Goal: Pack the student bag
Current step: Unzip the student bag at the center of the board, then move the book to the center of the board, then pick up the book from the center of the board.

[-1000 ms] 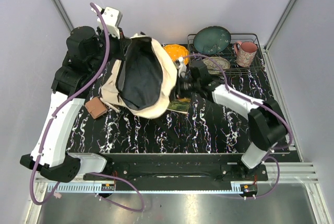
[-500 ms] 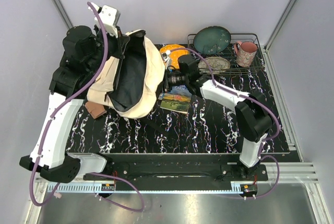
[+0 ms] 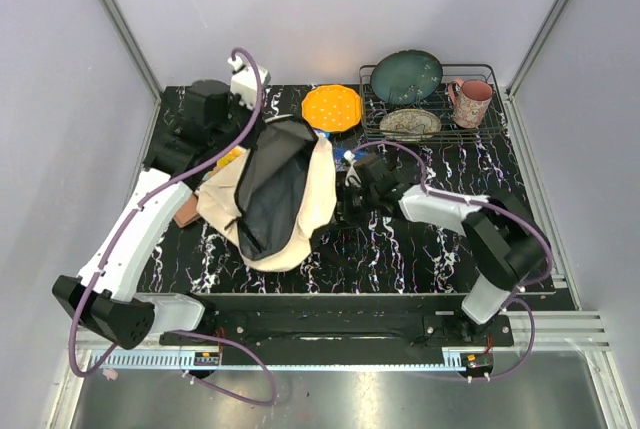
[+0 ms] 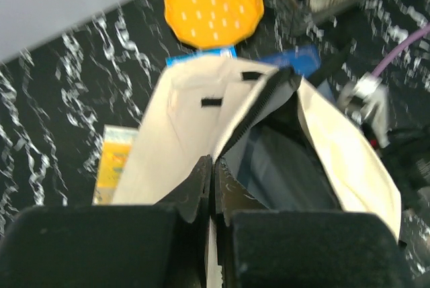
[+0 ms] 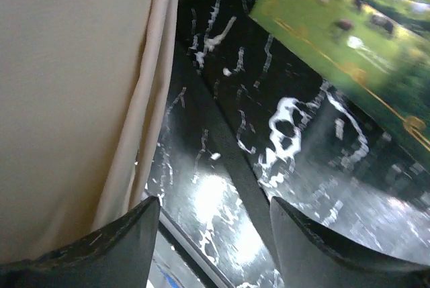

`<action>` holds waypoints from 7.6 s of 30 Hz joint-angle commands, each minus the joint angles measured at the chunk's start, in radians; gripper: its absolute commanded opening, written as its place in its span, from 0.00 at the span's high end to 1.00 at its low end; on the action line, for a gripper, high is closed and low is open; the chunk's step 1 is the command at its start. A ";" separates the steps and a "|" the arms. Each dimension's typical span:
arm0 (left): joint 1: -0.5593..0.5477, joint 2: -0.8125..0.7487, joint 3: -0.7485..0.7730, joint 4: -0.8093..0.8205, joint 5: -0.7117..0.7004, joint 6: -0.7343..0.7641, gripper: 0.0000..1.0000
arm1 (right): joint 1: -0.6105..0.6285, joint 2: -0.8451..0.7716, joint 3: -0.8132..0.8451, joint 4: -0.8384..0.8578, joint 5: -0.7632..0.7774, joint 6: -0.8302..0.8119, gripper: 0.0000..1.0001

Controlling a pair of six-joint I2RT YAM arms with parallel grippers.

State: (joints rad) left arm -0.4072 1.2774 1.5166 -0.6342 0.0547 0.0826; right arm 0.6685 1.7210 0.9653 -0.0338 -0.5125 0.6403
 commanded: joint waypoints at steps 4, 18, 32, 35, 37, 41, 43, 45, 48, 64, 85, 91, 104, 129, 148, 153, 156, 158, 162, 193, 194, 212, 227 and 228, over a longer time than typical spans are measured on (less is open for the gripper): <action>-0.001 -0.095 -0.209 0.053 -0.053 -0.023 1.00 | -0.035 -0.283 -0.085 -0.110 0.236 -0.044 0.24; -0.001 -0.142 -0.292 -0.033 -0.061 -0.030 1.00 | -0.267 -0.244 -0.149 -0.052 0.246 0.079 0.30; -0.002 -0.131 -0.386 -0.013 0.013 -0.132 0.90 | -0.276 0.046 -0.085 0.211 0.126 0.254 0.51; -0.001 -0.130 -0.394 -0.005 0.014 -0.136 0.90 | -0.277 0.061 -0.096 0.203 0.141 0.266 0.52; -0.001 -0.125 -0.392 -0.005 0.017 -0.136 0.91 | -0.277 0.060 -0.096 0.187 0.158 0.260 0.52; -0.001 -0.124 -0.391 0.001 0.017 -0.135 0.91 | -0.276 0.016 -0.115 0.170 0.177 0.251 0.52; -0.002 -0.127 -0.392 0.002 0.019 -0.136 0.91 | -0.276 -0.010 -0.146 0.170 0.204 0.251 0.52; -0.002 -0.128 -0.391 0.004 0.019 -0.139 0.91 | -0.276 -0.049 -0.172 0.161 0.239 0.245 0.52; -0.001 -0.136 -0.395 0.007 0.019 -0.141 0.91 | -0.276 -0.064 -0.197 0.184 0.250 0.259 0.52; -0.001 -0.145 -0.397 0.014 0.025 -0.144 0.92 | -0.274 0.071 -0.168 0.311 0.155 0.306 0.63; -0.002 -0.154 -0.400 0.014 0.040 -0.152 0.94 | -0.276 0.101 -0.137 0.426 0.104 0.361 0.65; -0.002 -0.151 -0.401 0.018 0.040 -0.153 0.94 | -0.276 0.094 -0.151 0.474 0.092 0.363 0.75; -0.001 -0.154 -0.403 0.025 0.066 -0.161 0.95 | -0.276 0.112 -0.158 0.558 0.039 0.392 0.68; -0.002 -0.181 -0.415 0.037 0.070 -0.172 0.96 | -0.268 0.063 -0.154 0.375 0.120 0.308 1.00; -0.005 -0.185 -0.351 0.139 0.134 -0.273 0.01 | -0.319 -0.625 -0.442 -0.296 0.508 0.157 1.00; -0.183 -0.075 -0.297 0.217 0.116 -0.313 0.01 | -0.352 -0.785 -0.421 -0.500 0.624 0.180 1.00; -0.289 0.046 -0.245 0.264 0.117 -0.368 0.01 | -0.363 -0.817 -0.428 -0.544 0.638 0.193 1.00; -0.323 0.131 -0.222 0.318 0.134 -0.403 0.01 | -0.365 -0.830 -0.431 -0.566 0.634 0.206 1.00; -0.341 0.311 -0.159 0.361 0.184 -0.475 0.01 | -0.365 -0.860 -0.435 -0.581 0.643 0.220 1.00; -0.387 0.784 -0.133 0.631 0.450 -0.655 0.01 | -0.658 -0.528 -0.393 -0.273 0.322 0.137 0.18; -0.387 0.789 -0.139 0.631 0.454 -0.661 0.01 | -0.658 -0.518 -0.395 -0.262 0.315 0.139 0.18; -0.390 0.866 -0.214 0.788 0.563 -0.756 0.03 | -0.658 -0.400 -0.468 -0.123 0.312 0.156 0.16; -0.415 0.889 -0.147 0.775 0.606 -0.748 0.09 | -0.658 -0.409 -0.522 0.121 0.006 0.174 0.59; -0.415 0.890 -0.139 0.772 0.608 -0.747 0.09 | -0.658 -0.419 -0.527 0.153 -0.015 0.176 0.59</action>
State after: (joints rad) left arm -0.7715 2.1166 1.3315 0.1005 0.5861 -0.6624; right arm -0.0330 1.3373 0.4664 0.0334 -0.2302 0.7719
